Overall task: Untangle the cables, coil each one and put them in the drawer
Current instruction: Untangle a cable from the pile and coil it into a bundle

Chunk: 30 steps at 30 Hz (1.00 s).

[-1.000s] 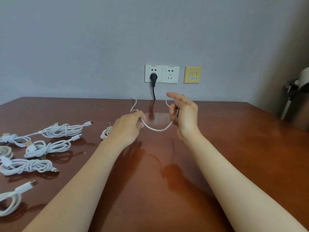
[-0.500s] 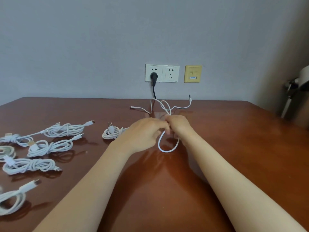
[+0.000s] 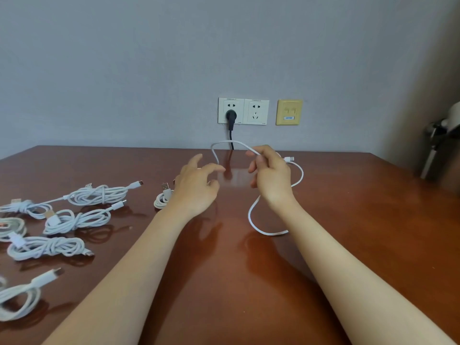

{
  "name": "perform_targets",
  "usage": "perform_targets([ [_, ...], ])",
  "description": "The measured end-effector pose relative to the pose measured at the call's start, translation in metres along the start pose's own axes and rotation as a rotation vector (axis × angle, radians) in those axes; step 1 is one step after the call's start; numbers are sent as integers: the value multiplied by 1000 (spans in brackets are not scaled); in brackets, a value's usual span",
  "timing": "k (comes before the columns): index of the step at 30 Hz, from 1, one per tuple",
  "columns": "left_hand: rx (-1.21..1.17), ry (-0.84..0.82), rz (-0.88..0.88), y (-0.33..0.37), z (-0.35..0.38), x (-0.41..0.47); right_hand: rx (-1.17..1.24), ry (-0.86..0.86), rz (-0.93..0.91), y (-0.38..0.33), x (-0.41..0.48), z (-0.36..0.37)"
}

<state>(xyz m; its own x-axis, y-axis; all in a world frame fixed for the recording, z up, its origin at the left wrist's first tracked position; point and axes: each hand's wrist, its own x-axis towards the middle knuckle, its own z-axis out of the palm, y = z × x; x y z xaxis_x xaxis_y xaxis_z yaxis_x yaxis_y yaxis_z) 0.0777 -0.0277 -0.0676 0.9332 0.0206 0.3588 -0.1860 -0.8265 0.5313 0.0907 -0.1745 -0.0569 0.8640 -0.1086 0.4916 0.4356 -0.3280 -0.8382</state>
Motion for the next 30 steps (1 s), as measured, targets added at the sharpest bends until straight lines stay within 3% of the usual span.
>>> perform_targets([
  [5, 58, -89, 30, 1, 2, -2, 374, -7, 62, -10, 0, -4],
  [9, 36, -73, 4, -3, 2, 2, 531, 1, 152, -12, -1, -8],
  [12, 66, -19, 16, -3, 2, 4, 536, 34, 170, -11, -2, -10],
  [14, 47, 40, 10, -3, -1, 5, 417, 43, 109, -10, -3, -10],
  [18, -53, 129, 29, 0, -9, 10, 376, -92, 27, -13, -5, -8],
  [21, -259, 179, 104, 4, -16, 9, 475, -121, 58, -14, -4, -6],
  [30, -973, 97, 47, 31, -32, -4, 567, 214, 410, 1, 7, -16],
])
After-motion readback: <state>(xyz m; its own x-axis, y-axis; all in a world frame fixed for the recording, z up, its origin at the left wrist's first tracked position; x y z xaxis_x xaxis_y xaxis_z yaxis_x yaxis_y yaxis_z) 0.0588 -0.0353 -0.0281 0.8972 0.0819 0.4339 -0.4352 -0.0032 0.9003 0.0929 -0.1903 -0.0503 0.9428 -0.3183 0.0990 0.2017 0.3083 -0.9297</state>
